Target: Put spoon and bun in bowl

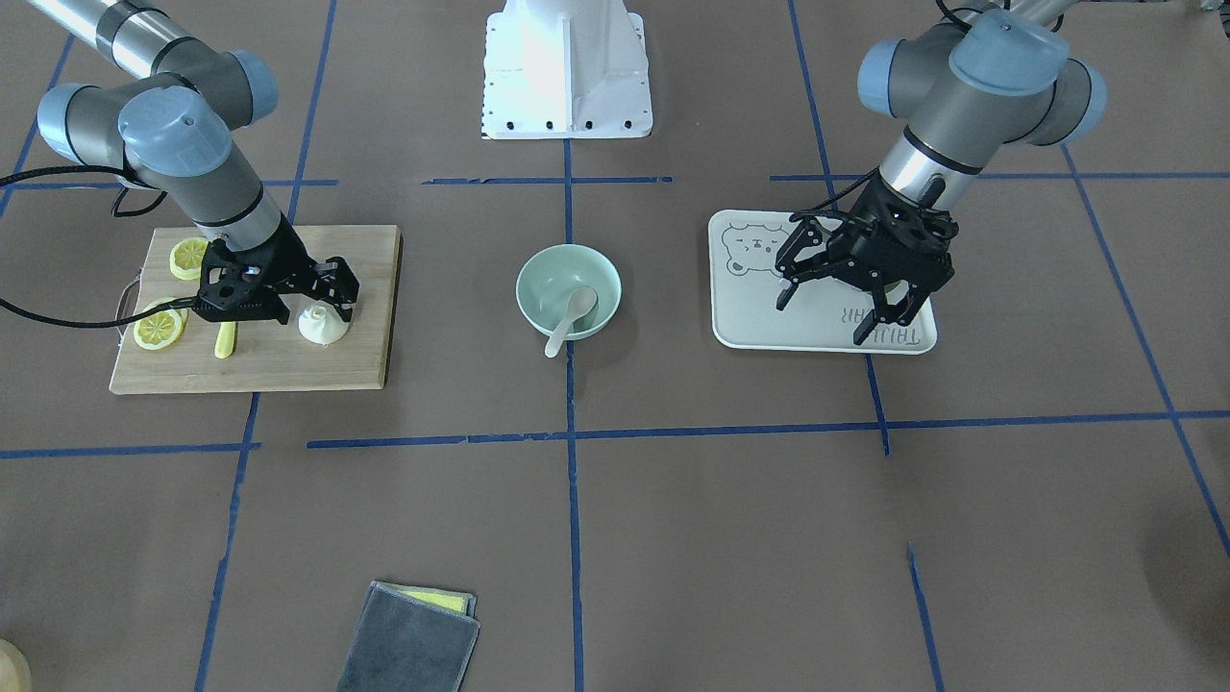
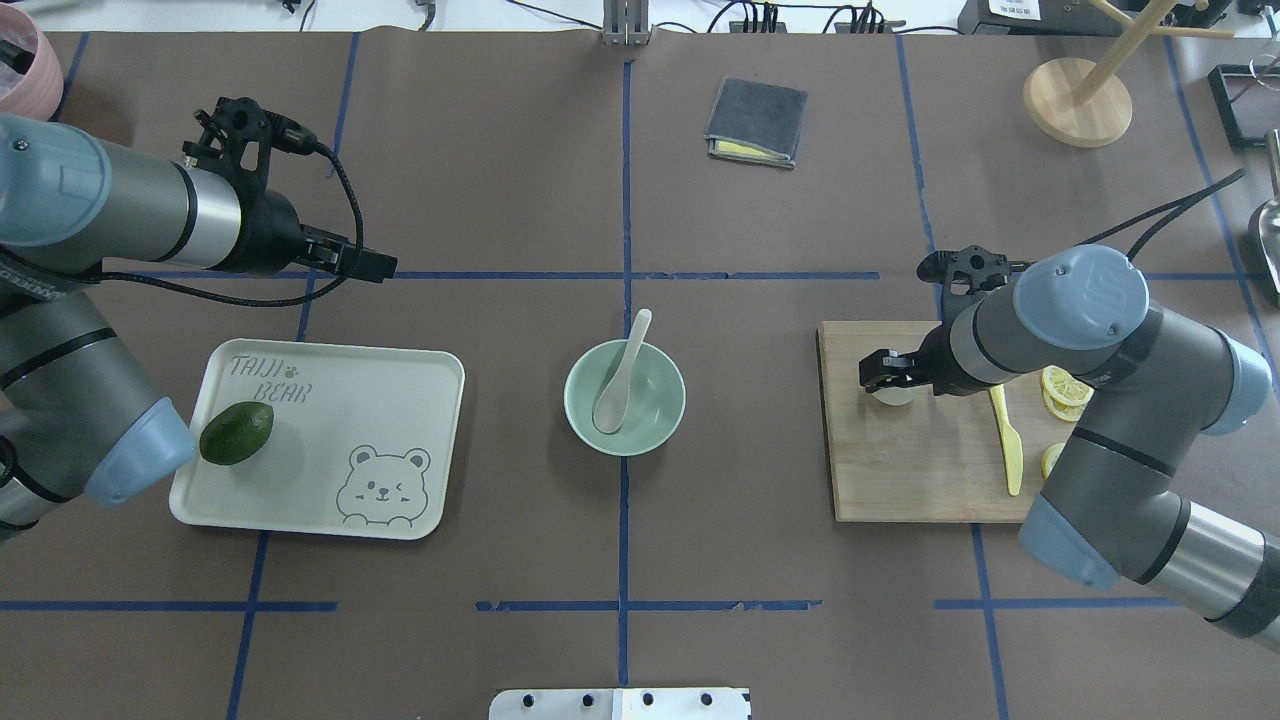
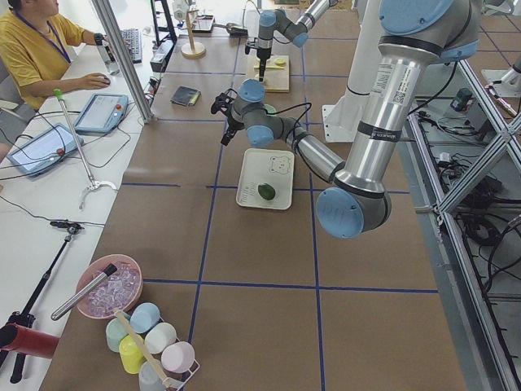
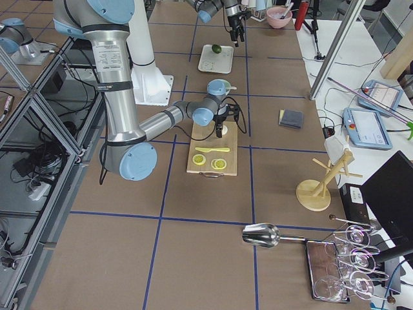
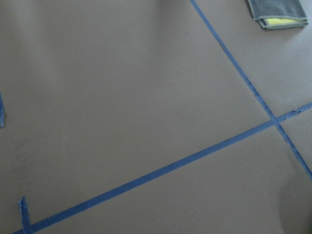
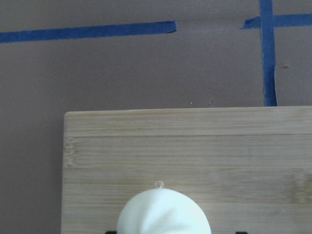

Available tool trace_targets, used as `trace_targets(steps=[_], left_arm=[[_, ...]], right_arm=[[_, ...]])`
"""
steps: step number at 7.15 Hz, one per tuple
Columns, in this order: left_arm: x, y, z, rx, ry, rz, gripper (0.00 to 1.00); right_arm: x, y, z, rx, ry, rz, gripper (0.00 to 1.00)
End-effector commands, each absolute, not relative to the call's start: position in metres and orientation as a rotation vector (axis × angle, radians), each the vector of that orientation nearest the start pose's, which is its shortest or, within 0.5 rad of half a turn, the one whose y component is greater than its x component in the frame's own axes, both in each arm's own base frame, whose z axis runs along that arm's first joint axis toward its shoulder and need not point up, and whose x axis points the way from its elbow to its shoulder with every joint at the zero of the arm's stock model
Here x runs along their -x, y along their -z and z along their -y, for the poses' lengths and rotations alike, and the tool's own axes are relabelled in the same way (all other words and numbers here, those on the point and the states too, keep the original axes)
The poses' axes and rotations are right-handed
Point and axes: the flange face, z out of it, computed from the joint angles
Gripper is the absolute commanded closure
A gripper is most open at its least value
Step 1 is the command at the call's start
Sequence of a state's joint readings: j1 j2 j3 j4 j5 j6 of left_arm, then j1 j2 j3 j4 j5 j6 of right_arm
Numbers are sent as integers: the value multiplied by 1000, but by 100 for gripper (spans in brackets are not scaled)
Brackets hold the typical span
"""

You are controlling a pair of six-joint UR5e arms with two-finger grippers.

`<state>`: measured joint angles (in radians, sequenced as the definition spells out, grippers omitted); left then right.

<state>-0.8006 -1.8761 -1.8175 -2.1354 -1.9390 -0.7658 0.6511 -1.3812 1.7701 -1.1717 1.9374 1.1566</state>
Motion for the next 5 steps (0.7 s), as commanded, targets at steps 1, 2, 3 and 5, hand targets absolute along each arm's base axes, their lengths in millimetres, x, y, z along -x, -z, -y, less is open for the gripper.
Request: trace_targets(steps=[1, 2, 3, 5], left_arm=[[-340, -313, 490, -566, -208, -1005, 2], [-339, -313, 490, -566, -207, -1003, 2], [-337, -314, 489, -569, -208, -1003, 2], [-316, -309, 492, -589, -189, -1005, 2]], right_arm=[[407, -422, 432, -108, -79, 848, 43], [407, -418, 433, -111, -78, 853, 46], [408, -410, 436, -116, -79, 858, 46], [411, -374, 440, -136, -94, 906, 46]])
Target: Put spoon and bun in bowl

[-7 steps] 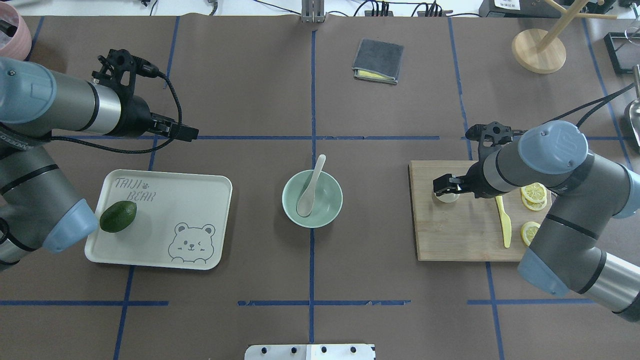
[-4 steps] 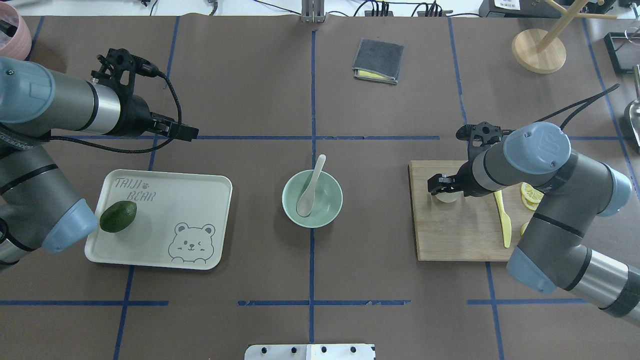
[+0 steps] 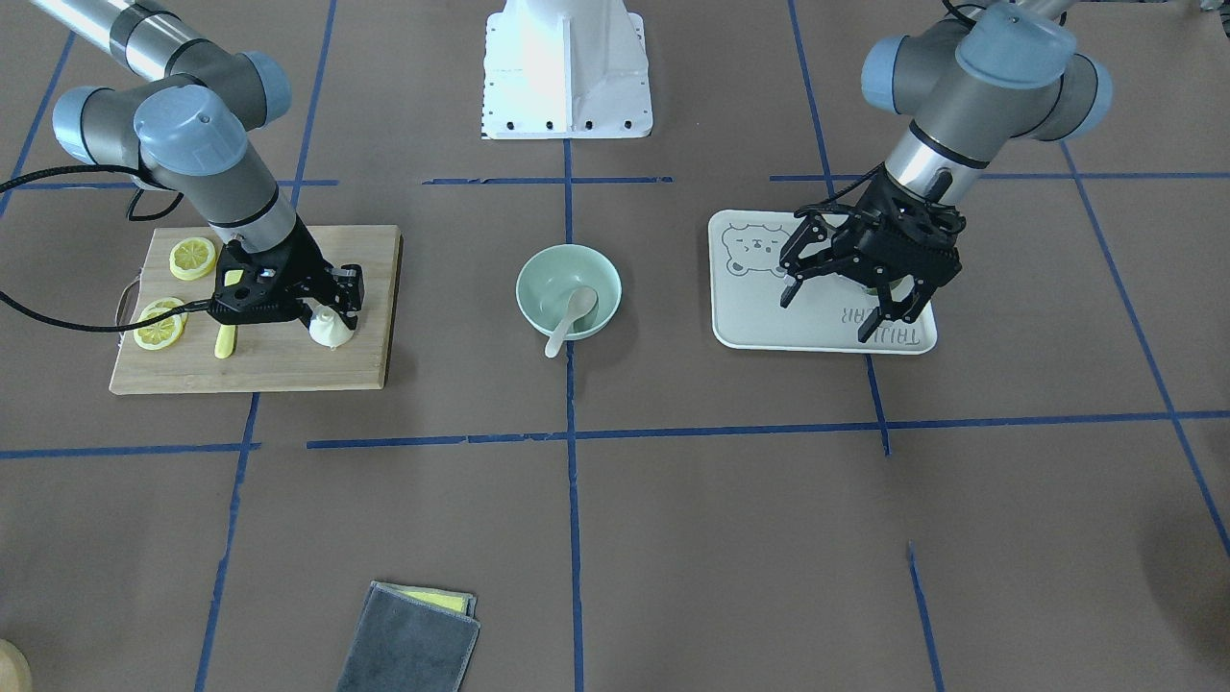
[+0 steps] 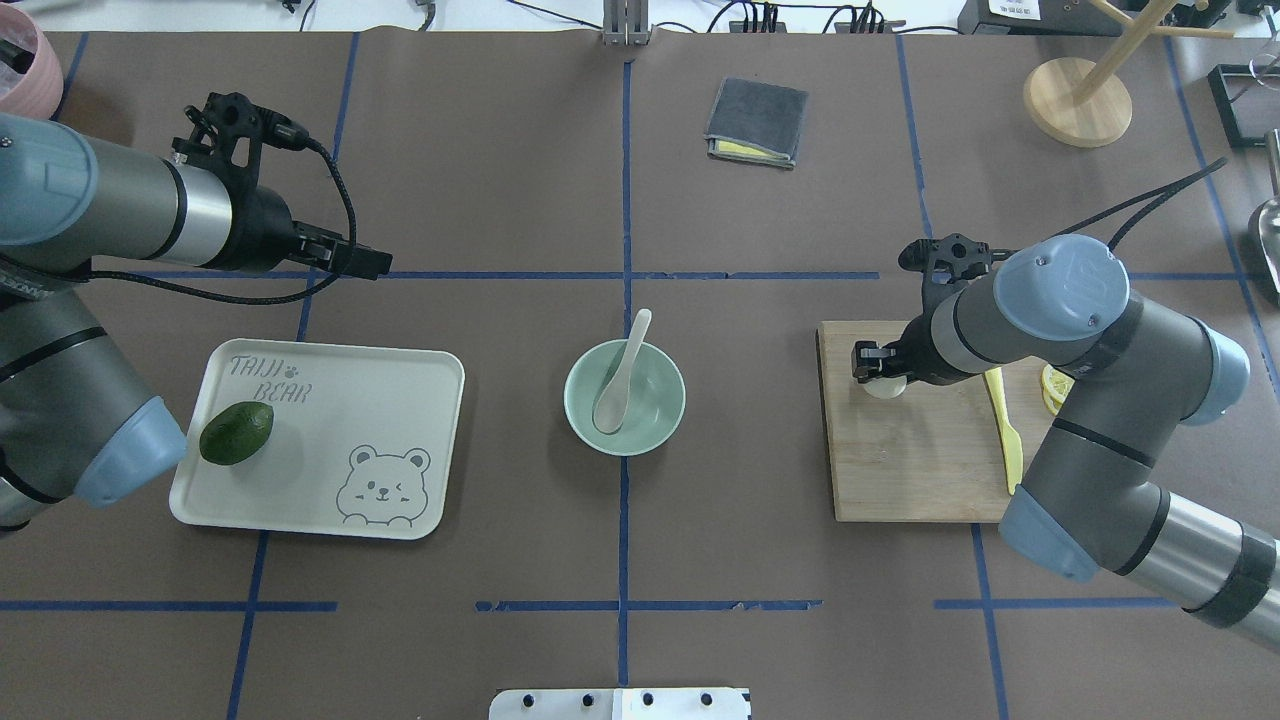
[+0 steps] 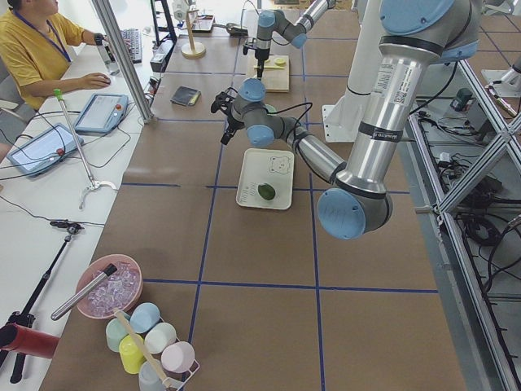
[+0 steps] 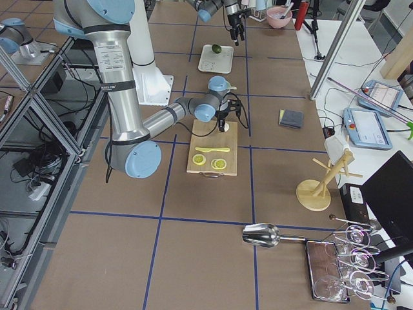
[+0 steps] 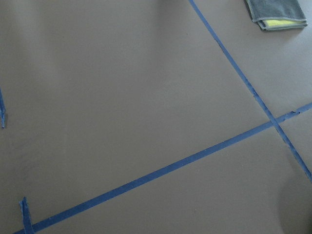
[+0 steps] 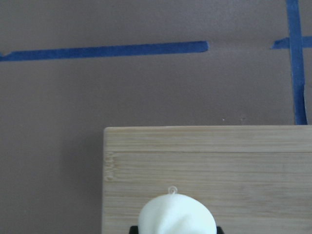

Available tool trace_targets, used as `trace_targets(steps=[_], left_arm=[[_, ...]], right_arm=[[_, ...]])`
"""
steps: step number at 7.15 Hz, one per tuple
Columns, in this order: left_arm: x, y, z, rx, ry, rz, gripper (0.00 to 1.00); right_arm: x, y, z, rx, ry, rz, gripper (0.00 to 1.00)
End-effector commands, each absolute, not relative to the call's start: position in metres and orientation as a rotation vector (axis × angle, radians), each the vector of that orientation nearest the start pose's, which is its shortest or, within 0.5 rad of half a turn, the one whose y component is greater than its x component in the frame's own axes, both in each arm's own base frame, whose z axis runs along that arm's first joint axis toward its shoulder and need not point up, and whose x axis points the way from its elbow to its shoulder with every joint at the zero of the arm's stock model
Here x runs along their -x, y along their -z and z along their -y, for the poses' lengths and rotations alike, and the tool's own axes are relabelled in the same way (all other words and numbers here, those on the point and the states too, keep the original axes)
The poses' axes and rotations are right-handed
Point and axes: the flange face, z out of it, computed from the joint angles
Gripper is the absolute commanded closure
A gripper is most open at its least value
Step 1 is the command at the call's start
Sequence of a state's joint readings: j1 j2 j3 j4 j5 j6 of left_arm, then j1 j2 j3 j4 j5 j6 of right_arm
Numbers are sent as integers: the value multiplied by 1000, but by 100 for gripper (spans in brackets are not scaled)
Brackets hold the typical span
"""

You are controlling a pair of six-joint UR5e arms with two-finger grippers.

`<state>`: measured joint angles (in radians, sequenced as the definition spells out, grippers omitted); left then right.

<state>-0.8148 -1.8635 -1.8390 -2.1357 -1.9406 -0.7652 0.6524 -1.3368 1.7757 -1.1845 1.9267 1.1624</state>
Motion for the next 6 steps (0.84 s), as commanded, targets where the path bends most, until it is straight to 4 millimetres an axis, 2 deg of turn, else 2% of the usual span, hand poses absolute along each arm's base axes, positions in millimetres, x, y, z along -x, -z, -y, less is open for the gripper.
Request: trace_targets(steps=[1, 2, 3, 4, 5, 6], left_arm=[[-292, -318, 489, -598, -171, -990, 2], [-273, -334, 483, -601, -208, -969, 2], [-240, -353, 486, -633, -238, -918, 2], [-212, -369, 491, -652, -282, -880, 2], [-199, -379, 491, -660, -324, -862, 2], [-199, -380, 491, -661, -328, -859, 2]], right_arm=[[421, -339, 445, -106, -172, 930, 46], [429, -300, 450, -97, -208, 958, 45], [454, -268, 435, -50, -276, 990, 45], [487, -236, 410, -48, -315, 1024, 45], [517, -203, 391, -44, -326, 1025, 45], [529, -195, 381, -48, -321, 1014, 46]])
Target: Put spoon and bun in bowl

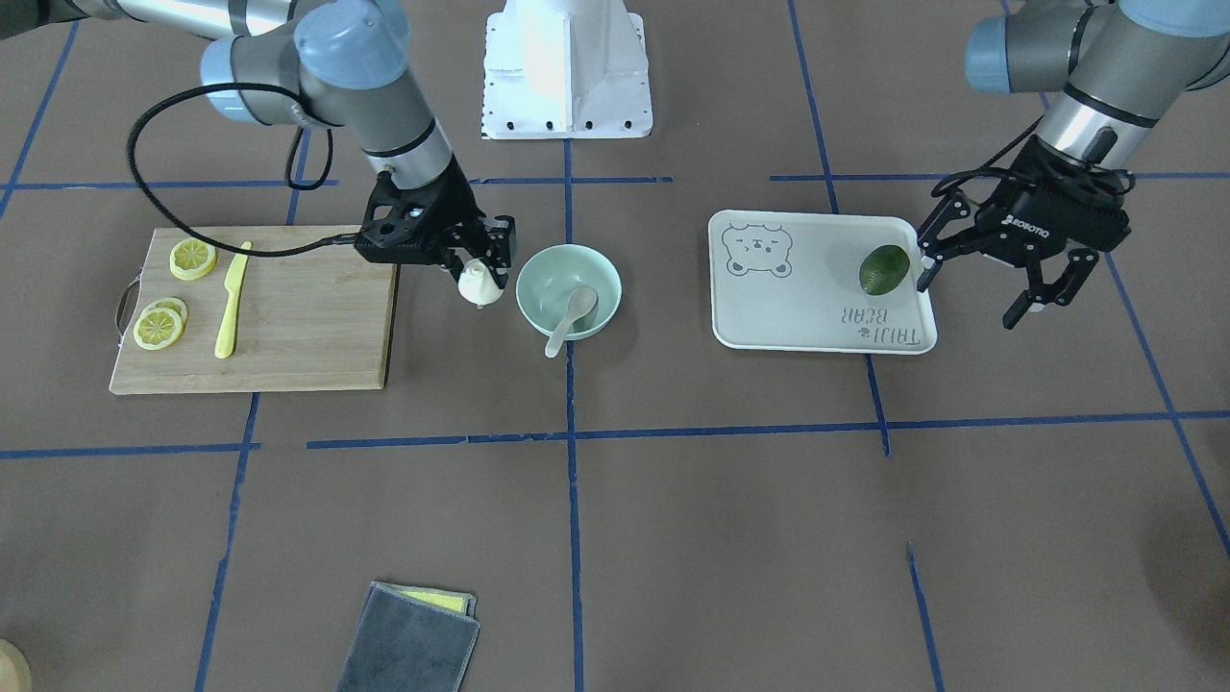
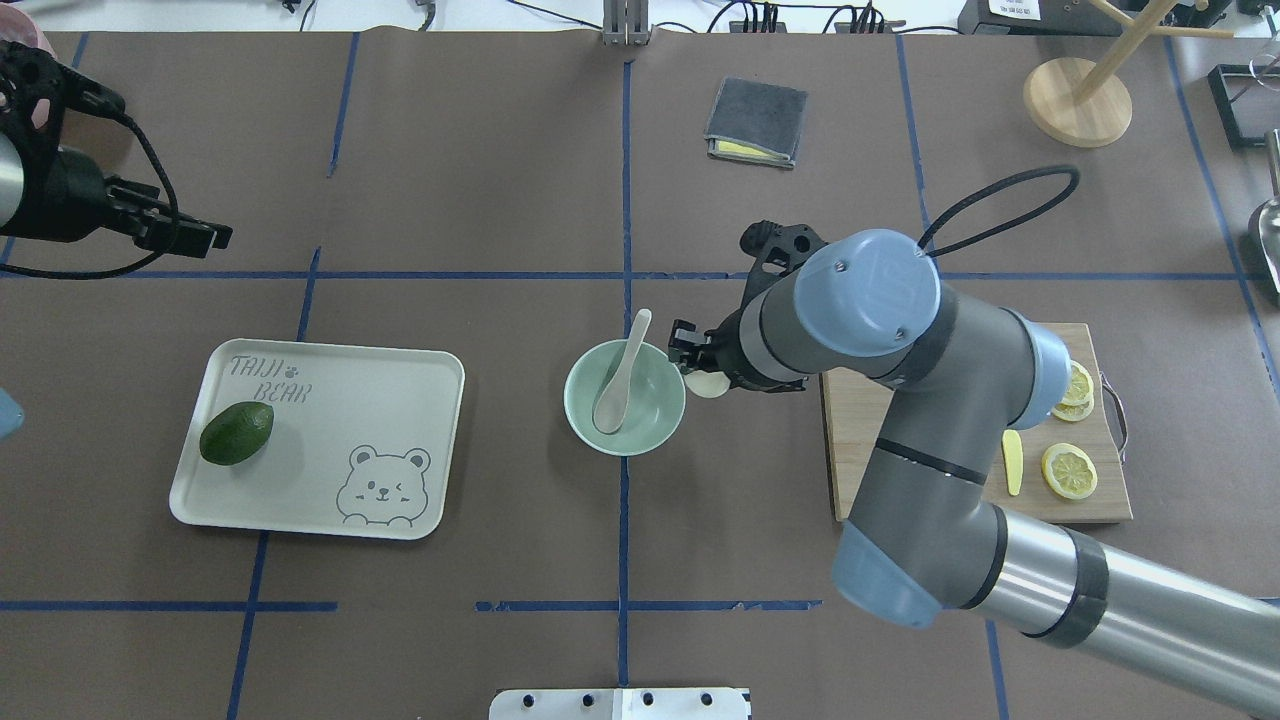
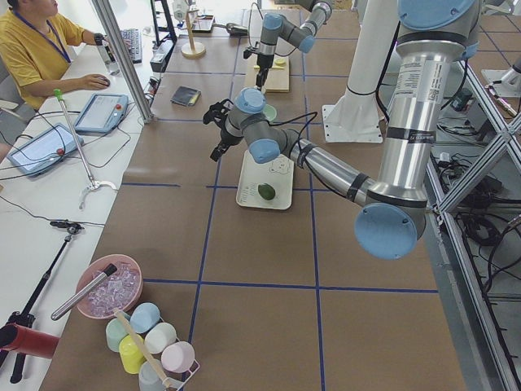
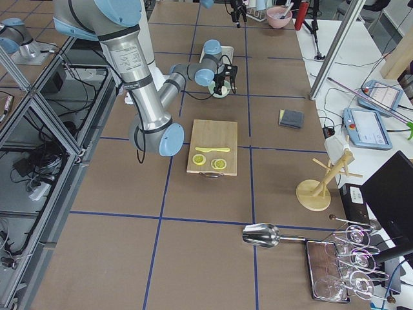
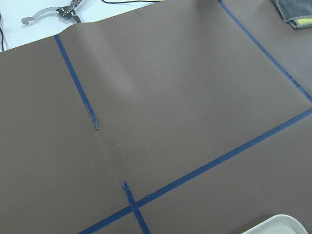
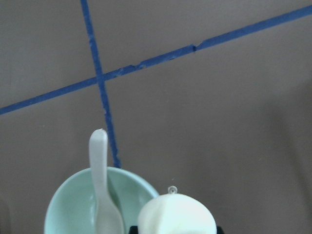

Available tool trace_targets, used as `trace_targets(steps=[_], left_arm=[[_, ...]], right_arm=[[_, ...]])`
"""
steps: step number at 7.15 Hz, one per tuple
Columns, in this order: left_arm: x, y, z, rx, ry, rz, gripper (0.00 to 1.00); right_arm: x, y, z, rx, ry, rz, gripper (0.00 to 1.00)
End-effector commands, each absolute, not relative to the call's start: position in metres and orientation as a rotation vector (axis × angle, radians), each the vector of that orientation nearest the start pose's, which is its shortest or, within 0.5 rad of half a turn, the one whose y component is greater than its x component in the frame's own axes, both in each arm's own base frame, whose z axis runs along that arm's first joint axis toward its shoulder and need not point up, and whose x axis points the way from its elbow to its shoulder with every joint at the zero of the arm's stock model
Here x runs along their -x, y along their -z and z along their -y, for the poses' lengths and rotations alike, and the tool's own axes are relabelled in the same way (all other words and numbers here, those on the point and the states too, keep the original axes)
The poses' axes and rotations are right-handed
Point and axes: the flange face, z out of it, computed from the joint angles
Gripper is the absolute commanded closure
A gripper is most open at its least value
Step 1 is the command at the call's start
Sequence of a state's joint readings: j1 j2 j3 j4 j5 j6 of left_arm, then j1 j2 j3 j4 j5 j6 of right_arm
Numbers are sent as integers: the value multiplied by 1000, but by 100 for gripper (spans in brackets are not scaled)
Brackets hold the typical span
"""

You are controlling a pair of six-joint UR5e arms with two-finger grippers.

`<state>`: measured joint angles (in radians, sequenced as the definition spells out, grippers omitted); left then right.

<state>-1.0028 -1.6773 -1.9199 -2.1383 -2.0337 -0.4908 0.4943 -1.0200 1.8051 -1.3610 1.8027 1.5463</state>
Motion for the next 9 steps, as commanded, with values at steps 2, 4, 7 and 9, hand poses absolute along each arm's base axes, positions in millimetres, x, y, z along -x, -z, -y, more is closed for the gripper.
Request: trace_targets(steps=[2, 4, 7, 9], left_arm=[[-199, -380, 491, -661, -326, -859, 1], [-199, -380, 491, -661, -326, -858, 1], [-199, -380, 492, -663, -324, -856, 1], [-201, -384, 493, -656, -323, -852, 1]], right_arm=[[550, -193, 376, -66, -326, 998, 46], [567, -184, 383, -62, -357, 992, 46], [567, -183, 384, -62, -357, 995, 0], [565, -181, 383, -64, -356, 1001, 0]])
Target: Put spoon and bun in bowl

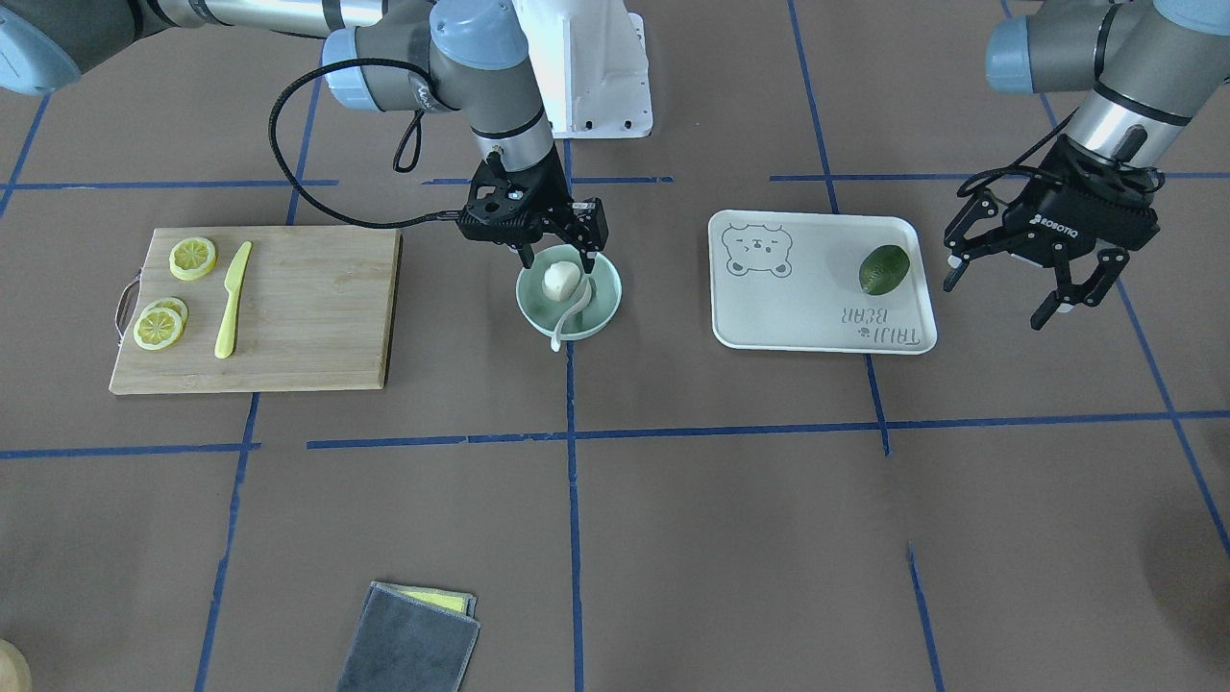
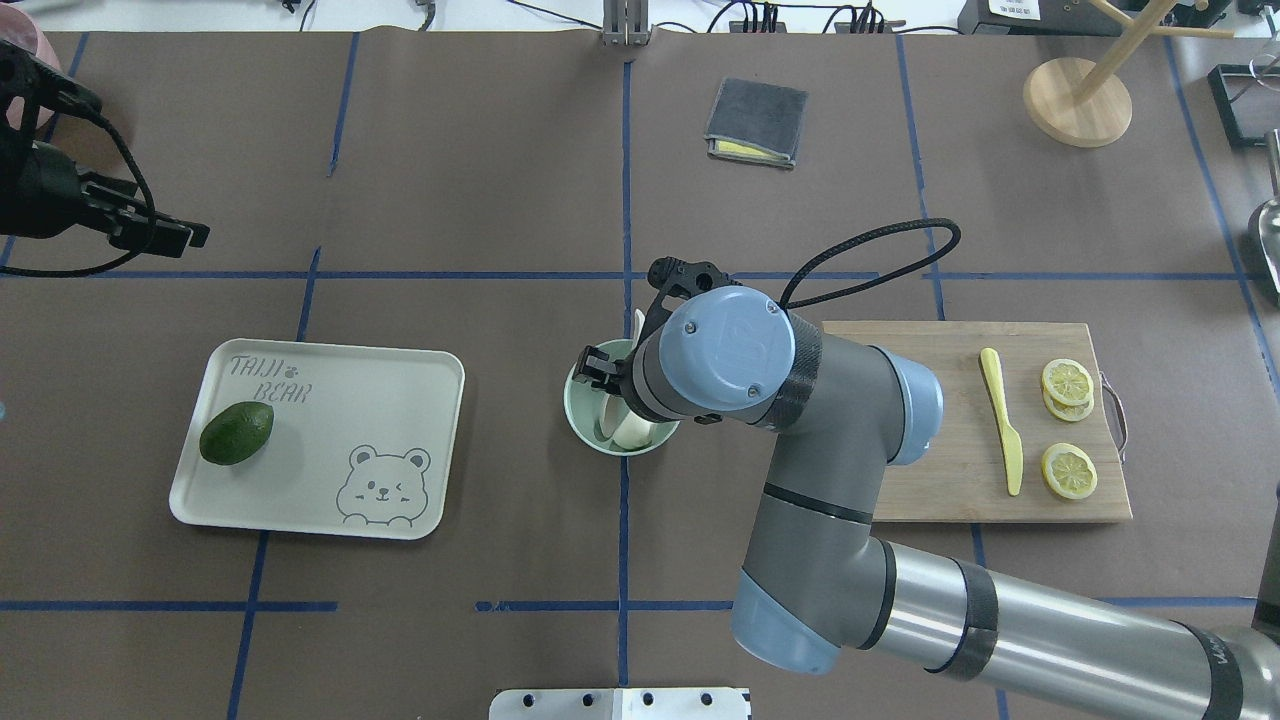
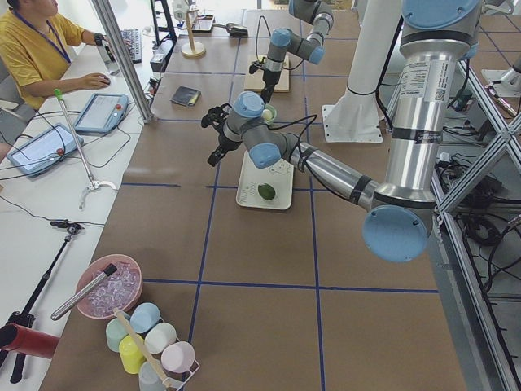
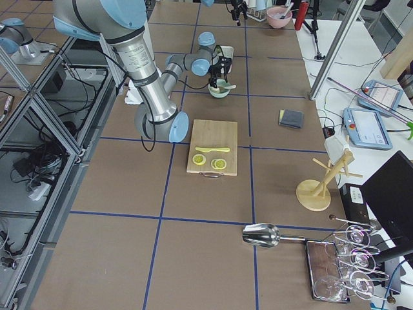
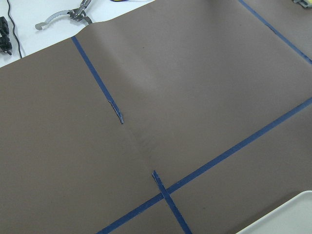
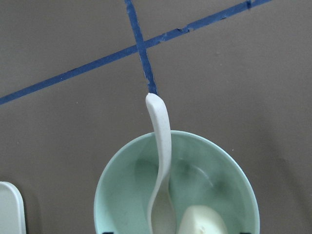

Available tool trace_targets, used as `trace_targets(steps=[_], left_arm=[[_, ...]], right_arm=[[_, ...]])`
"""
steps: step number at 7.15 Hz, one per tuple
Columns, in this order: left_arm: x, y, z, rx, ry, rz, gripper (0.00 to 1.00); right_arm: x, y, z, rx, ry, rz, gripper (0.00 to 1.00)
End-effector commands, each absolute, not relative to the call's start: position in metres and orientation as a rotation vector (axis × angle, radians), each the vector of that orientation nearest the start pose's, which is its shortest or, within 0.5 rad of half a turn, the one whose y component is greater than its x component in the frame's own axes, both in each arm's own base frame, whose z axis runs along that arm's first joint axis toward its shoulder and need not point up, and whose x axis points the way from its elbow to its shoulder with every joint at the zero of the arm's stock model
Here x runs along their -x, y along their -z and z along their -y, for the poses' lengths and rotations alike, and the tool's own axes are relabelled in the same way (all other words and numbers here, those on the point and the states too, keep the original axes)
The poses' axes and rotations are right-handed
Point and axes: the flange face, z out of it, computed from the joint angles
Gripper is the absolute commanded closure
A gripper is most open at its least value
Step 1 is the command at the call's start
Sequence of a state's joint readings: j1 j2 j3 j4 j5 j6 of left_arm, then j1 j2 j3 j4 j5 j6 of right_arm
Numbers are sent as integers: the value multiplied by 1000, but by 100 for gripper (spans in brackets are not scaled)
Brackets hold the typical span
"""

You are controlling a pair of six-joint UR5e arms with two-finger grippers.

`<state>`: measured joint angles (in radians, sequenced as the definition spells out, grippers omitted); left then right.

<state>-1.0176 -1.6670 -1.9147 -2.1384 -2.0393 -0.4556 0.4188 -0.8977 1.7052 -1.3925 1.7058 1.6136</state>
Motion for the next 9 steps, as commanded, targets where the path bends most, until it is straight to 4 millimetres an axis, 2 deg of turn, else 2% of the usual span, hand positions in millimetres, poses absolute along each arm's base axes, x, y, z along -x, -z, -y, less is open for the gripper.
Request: trace_targets(steps=[1, 2, 3, 4, 6, 7, 9], left_arm=[[-200, -384, 493, -657, -322, -852, 1], [-200, -386, 492, -654, -330, -851, 1], [-192, -402, 485, -653, -375, -822, 1], [-169, -420, 485, -661, -416, -784, 1], [-87, -450, 504, -654, -448, -769, 1], [-42, -459, 514, -634, -446, -706, 1], [17, -454, 537, -550, -446, -623, 1]], right_arm=[[561, -179, 383, -66, -355, 1008, 0], [537, -183, 382, -71, -361, 1021, 0], [487, -221, 381, -63, -368, 1004, 0], [426, -258, 395, -42, -349, 979, 0], [298, -338, 451, -48, -213, 918, 0], [229, -385, 470, -87, -137, 872, 0], [116, -452, 487, -85, -119, 873, 0]])
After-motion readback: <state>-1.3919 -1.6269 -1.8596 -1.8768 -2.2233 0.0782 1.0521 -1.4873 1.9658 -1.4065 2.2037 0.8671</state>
